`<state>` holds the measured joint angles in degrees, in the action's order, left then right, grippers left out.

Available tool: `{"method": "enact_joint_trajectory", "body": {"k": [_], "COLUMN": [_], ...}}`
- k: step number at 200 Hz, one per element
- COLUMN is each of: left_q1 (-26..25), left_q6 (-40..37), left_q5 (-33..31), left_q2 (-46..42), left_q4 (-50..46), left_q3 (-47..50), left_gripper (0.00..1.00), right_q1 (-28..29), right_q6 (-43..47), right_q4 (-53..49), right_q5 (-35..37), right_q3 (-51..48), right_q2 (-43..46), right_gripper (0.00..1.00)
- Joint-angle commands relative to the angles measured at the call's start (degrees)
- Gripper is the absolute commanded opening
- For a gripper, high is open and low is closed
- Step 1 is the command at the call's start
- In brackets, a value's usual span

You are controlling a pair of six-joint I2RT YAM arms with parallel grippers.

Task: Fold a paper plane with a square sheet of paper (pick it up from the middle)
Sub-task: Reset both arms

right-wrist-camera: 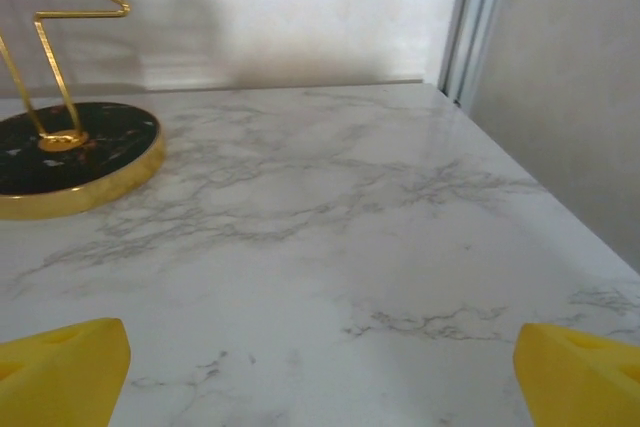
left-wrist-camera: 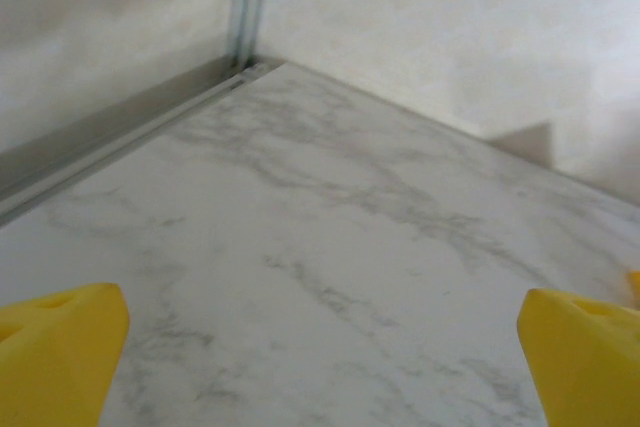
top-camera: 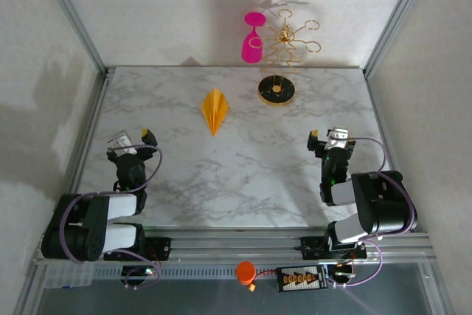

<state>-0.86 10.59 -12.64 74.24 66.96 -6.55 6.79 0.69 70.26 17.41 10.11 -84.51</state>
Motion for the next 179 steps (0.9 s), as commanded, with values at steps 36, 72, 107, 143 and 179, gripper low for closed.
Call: {"method": "enact_joint_trajectory", "body": {"k": [36, 72, 107, 143, 179], "left_q1": [0.6, 0.2, -3.6, -3.7, -3.6], "left_q6": [-3.5, -3.6, -5.9, -5.9, -5.9], "left_q5": [7.8, 7.0, -0.7, -0.7, -0.6], "left_q2": [10.6, 14.0, 14.2, 14.0, 14.1], "left_q4": [13.8, 14.1, 9.2, 8.9, 8.8], "left_q3": [-1.3, -2.7, -5.6, -5.6, -5.7], "left_gripper": [0.99, 0.99, 0.99, 0.99, 0.99], "right_q1": [-2.0, -2.6, -4.3, -4.4, -4.5], "right_q6": [1.0, -0.1, -2.4, -2.4, -2.4], "right_q4": [12.4, 9.3, 5.6, 5.4, 5.4], "right_q5": [-8.2, -7.4, -7.6, -7.7, -7.7], "right_q3": [-2.0, -0.2, 1.6, 1.7, 1.7], "right_q2": [-4.3, -4.4, -4.3, -4.2, -4.3], "right_gripper": [0.99, 0.99, 0.99, 0.99, 0.99]}}
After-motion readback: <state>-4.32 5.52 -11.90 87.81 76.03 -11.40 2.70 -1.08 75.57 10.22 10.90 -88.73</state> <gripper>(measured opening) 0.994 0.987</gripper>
